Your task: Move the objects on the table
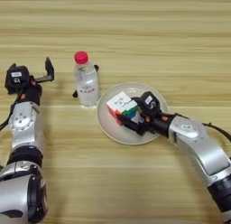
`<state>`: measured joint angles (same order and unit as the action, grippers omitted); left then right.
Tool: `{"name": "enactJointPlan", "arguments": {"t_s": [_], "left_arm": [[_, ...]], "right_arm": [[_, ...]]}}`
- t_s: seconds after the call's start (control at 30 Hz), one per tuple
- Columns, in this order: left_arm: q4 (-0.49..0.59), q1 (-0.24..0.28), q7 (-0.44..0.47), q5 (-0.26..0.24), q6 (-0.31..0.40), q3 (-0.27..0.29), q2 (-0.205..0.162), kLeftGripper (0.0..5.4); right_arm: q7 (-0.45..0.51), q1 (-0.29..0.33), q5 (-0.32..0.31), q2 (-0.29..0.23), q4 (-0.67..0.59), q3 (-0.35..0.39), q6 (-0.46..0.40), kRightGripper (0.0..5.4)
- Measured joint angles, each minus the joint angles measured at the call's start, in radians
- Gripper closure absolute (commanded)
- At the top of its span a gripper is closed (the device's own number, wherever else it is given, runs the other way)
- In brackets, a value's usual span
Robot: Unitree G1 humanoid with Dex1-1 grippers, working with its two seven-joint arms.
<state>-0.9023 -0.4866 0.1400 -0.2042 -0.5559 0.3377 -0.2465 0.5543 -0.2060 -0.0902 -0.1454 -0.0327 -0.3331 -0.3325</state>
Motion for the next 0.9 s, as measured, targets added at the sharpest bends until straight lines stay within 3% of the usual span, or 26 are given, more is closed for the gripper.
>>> {"name": "enactJointPlan", "arguments": {"t_s": [0.17, 0.37, 0.67, 0.9], "left_arm": [[0.000, 0.000, 0.000, 0.000, 0.000, 0.000, 0.000, 0.00], [0.000, 0.000, 0.001, 0.000, 0.000, 0.000, 0.001, 0.00], [0.000, 0.000, 0.002, 0.000, -0.001, 0.000, 0.001, 0.00], [0.000, 0.000, 0.002, 0.000, -0.001, 0.001, 0.001, 0.00]], "right_arm": [[0.004, -0.014, -0.033, -0.009, -0.019, 0.058, 0.002, 2.03], [0.003, -0.064, -0.105, -0.028, -0.060, 0.183, 0.015, 2.03], [-0.021, -0.136, -0.130, -0.144, 0.000, 0.372, 0.042, 2.03], [-0.023, -0.171, -0.130, -0.209, 0.118, 0.447, 0.086, 2.03]]}}
